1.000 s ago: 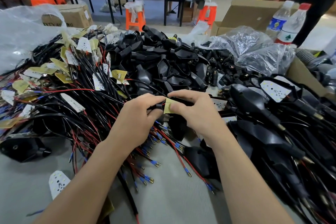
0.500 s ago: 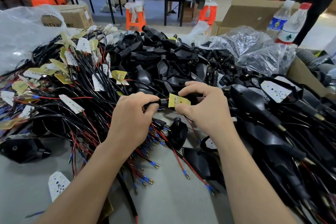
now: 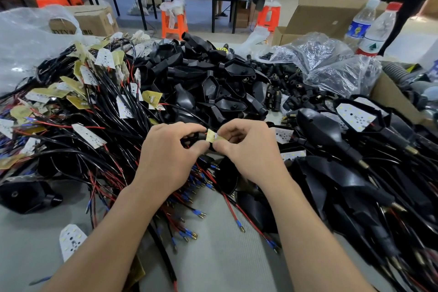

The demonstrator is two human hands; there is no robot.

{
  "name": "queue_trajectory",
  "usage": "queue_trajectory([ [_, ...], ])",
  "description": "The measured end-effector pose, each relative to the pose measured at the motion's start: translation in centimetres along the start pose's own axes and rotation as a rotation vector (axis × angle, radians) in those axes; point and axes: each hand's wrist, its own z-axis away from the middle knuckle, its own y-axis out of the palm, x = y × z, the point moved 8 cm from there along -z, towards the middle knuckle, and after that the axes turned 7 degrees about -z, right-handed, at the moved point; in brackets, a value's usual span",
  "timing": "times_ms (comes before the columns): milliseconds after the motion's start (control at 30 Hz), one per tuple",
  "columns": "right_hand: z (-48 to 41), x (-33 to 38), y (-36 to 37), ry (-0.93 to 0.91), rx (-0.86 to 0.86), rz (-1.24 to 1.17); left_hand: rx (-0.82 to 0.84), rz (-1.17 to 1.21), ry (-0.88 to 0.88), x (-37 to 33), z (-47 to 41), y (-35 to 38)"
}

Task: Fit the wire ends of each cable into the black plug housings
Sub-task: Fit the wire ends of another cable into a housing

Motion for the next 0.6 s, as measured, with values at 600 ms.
queue_trajectory([
  [600, 0.0, 0.4, -2.8, -0.022, -0.244, -0.079, -0.101, 0.201, 0.107, -0.7, 0.3, -1.4],
])
